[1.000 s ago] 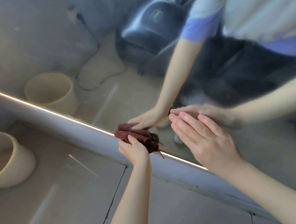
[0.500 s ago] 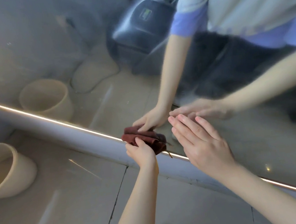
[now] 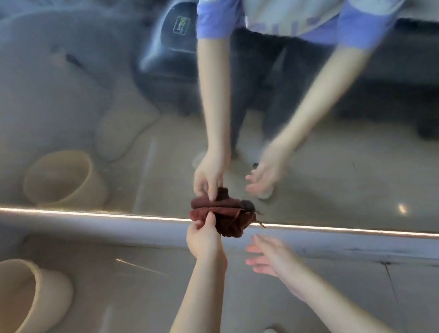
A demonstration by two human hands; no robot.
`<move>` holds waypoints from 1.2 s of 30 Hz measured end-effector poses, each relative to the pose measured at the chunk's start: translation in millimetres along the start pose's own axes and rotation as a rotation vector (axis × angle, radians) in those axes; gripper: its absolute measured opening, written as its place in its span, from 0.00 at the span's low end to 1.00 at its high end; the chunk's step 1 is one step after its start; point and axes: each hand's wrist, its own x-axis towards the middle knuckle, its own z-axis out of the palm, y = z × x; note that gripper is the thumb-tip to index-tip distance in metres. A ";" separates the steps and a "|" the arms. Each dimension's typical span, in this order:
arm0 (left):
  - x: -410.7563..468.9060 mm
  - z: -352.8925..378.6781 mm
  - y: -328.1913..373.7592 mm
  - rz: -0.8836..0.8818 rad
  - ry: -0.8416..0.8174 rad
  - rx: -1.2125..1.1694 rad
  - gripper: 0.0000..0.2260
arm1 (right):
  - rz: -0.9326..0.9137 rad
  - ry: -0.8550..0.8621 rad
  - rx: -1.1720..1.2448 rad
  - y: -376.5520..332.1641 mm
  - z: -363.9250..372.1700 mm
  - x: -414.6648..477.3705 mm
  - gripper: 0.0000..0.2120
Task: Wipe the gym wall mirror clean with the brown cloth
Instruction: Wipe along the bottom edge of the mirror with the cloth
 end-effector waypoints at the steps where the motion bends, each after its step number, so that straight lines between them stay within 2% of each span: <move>1: 0.5 -2.8 2.5 -0.010 -0.013 0.008 0.10 | 0.055 -0.045 0.167 -1.0 10.3 2.8 0.09; 4: -0.4 -10.4 10.2 0.027 -0.026 0.116 0.11 | 0.110 -0.081 0.565 -2.7 38.6 18.4 0.14; 7: -6.4 -17.5 17.4 0.099 -0.053 0.226 0.10 | 0.080 -0.063 0.913 -14.7 61.3 28.0 0.16; 11: -12.8 -30.6 23.7 0.326 -0.168 0.569 0.14 | 0.008 0.006 1.026 -24.6 73.9 31.9 0.14; 12: -12.8 -35.3 24.0 0.453 -0.202 0.708 0.13 | 0.005 0.029 1.032 -25.4 75.1 32.6 0.12; 13: -11.6 -42.0 24.7 0.655 -0.221 0.873 0.11 | 0.008 0.048 1.040 -26.1 76.0 32.5 0.11; 15: -7.5 -55.6 31.8 1.240 -0.257 1.139 0.07 | 0.017 0.077 1.062 -28.1 77.8 31.0 0.11; 17: -1.9 -63.3 43.2 1.828 -0.383 1.207 0.11 | 0.001 0.098 1.103 -25.8 80.9 32.7 0.13; 18: -2.3 -63.9 53.7 2.050 -0.447 1.224 0.13 | -0.023 0.099 1.124 -23.7 81.5 34.5 0.14; 20: -4.7 -60.6 80.1 2.415 -0.456 1.317 0.16 | -0.067 0.086 1.167 -18.7 80.5 37.1 0.16; 22: -4.1 -54.8 106.8 2.642 -0.321 1.468 0.19 | -0.093 0.090 1.182 -15.9 78.4 36.3 0.16; 24: 1.9 -48.4 132.7 2.774 -0.218 1.554 0.21 | -0.057 0.168 1.156 -14.5 81.8 37.3 0.15; 27: 13.2 -42.4 156.4 2.980 -0.148 1.563 0.23 | -0.030 0.288 1.229 -18.2 94.8 42.0 0.12; 31: 16.6 -38.6 160.6 3.020 -0.180 1.522 0.23 | -0.005 0.389 1.350 -24.9 100.3 48.1 0.18; 36: 17.5 -33.6 156.9 3.033 -0.263 1.402 0.23 | -0.245 0.465 1.349 -34.2 68.6 34.9 0.15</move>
